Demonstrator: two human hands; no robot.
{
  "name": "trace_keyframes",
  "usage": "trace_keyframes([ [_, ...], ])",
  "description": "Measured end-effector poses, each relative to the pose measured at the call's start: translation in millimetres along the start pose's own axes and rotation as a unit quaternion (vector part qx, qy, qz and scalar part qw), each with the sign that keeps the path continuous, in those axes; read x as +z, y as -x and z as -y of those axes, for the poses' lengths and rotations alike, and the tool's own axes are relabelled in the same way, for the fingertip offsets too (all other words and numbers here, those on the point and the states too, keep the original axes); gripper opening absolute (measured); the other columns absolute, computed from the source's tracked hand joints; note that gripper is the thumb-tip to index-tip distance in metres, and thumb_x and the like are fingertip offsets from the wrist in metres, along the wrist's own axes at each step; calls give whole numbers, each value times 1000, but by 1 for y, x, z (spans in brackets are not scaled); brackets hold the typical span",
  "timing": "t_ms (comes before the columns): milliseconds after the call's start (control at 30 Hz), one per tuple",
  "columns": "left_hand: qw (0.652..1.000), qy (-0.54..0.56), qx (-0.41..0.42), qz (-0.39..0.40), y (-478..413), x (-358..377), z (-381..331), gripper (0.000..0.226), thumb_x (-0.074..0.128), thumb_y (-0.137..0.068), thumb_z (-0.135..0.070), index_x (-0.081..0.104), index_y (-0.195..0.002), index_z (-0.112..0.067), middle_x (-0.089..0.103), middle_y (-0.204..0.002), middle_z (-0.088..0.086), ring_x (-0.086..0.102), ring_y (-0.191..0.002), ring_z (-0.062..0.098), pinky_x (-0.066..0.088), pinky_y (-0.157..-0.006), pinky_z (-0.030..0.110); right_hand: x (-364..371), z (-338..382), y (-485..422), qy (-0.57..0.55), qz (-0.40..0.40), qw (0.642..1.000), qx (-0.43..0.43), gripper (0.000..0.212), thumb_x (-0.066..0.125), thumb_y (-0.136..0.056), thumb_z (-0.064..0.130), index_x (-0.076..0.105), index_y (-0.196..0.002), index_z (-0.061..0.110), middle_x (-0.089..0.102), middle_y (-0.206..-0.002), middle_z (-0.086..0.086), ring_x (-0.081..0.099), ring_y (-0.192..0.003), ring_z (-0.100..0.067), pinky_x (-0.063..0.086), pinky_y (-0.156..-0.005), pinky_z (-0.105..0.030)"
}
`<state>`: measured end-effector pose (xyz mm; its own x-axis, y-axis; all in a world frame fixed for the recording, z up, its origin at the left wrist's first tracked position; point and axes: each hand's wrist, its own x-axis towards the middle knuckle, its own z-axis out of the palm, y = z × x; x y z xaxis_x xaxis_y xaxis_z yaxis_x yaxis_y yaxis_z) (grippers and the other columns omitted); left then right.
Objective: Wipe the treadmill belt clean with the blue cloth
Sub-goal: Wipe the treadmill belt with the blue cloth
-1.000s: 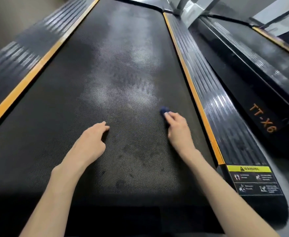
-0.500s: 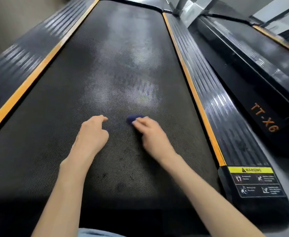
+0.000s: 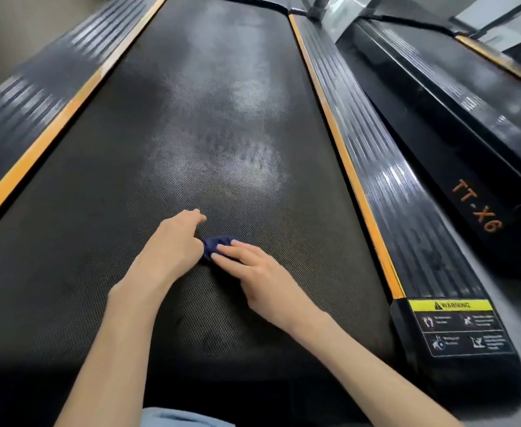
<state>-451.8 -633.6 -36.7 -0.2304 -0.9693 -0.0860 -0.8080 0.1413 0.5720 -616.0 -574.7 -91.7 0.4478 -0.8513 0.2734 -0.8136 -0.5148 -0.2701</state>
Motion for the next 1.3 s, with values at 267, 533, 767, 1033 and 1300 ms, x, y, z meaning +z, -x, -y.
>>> trace_keyframes([
  [267,998,-35,18,48,5,12,-6,66,37,-78,10,38,-140,-11,27,-152,3,20,-141,16,14,-116,28,-47,-160,-35,71,-28,957,280,48,44,-84,-5,55,-129,9,51,-136,-14,45,-126,-33,34,-105,-34],
  [533,995,-20,77,53,9,38,-14,65,36,-81,12,31,-142,-9,17,-155,2,10,-144,15,3,-115,27,-41,-62,72,41,-51,965,253,52,44,-76,-4,60,-125,7,57,-129,-10,50,-122,-30,35,-104,-34],
  [767,997,-17,68,-14,12,46,-23,61,38,-80,10,38,-138,-8,29,-150,6,18,-142,18,10,-117,32,-41,-81,66,31,-98,964,246,46,52,-80,-9,61,-123,6,60,-124,-10,51,-119,-30,35,-104,-33],
  [1033,999,-13,32,-32,36,37,-9,61,37,-81,12,40,-138,-9,31,-150,5,19,-142,16,10,-117,33,-50,-109,34,49,-74,944,317,46,49,-87,-6,53,-131,6,52,-134,-12,43,-127,-31,31,-108,-35],
  [1300,997,30,-16,-71,35,27,10,65,36,-74,17,48,-132,-8,40,-145,7,27,-139,19,15,-117,36,-45,-44,96,13,-118,924,365,50,61,-77,-7,62,-123,12,59,-128,-6,49,-125,-27,37,-101,-34],
])
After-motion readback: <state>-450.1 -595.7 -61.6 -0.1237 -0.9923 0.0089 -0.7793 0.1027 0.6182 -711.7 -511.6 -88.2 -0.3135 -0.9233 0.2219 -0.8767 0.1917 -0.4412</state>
